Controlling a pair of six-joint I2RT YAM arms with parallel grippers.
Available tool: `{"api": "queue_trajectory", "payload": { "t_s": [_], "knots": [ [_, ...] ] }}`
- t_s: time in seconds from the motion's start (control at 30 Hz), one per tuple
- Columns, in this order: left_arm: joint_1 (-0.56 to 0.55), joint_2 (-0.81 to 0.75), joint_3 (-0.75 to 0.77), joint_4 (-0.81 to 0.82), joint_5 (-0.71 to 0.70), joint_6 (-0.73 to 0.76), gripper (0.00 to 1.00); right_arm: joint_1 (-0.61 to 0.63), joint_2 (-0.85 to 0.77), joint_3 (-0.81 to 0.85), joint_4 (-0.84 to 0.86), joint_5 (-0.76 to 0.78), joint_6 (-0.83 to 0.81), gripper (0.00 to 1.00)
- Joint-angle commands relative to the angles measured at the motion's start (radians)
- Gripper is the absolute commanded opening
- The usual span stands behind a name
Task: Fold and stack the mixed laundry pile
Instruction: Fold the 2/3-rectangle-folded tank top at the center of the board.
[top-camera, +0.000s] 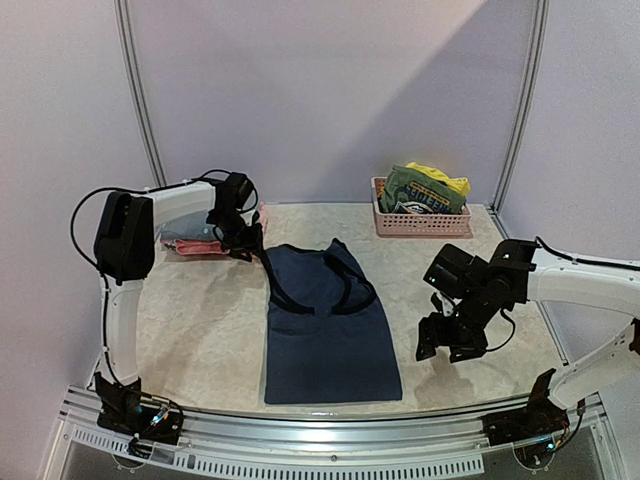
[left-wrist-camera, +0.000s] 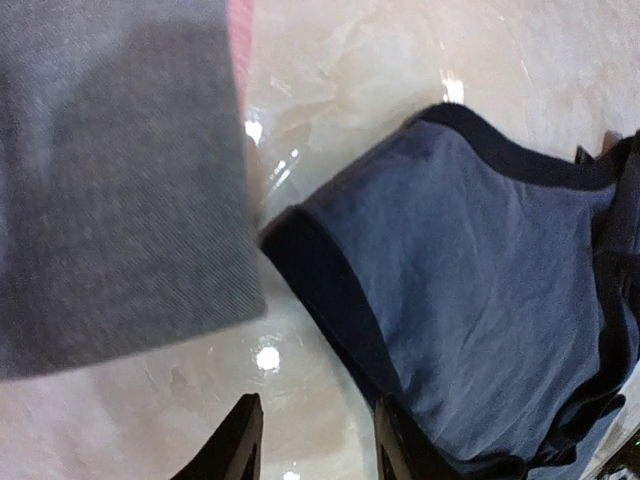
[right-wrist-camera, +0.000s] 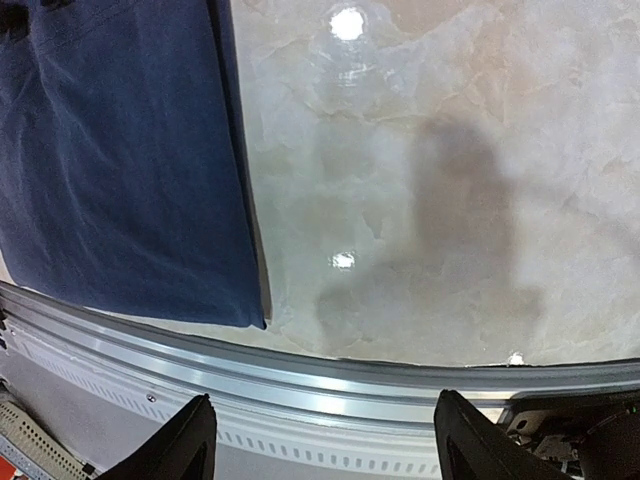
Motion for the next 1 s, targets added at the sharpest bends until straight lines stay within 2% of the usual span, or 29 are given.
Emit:
{"api": "queue_trajectory", "payload": {
  "t_s": [0.0, 0.37, 0.5, 0.77, 0.97],
  "knots": [
    [0.024, 0.053, 0.045, 0.039, 0.045, 0.004, 0.35, 0.005, -0.048, -0.029, -0.040, 0.025, 0.054, 0.76],
    [0.031, 0.150, 0.115, 0.081, 0.082, -0.058, 0.14, 0.004, -0.073, -0.030, -0.064, 0.023, 0.056, 0.76],
    [0.027, 0.147, 0.117, 0.100, 0.101, -0.083, 0.00, 0.004, -0.071, -0.029, -0.061, 0.020, 0.051, 0.76],
    [-0.026, 0.076, 0.136, 0.065, 0.025, -0.120, 0.00, 0.005, -0.061, -0.023, -0.054, 0.019, 0.034, 0.76],
    [-0.084, 0.090, 0.244, -0.038, -0.067, -0.163, 0.00, 0.004, -0.052, -0.019, -0.046, 0.018, 0.023, 0.76]
  ]
}}
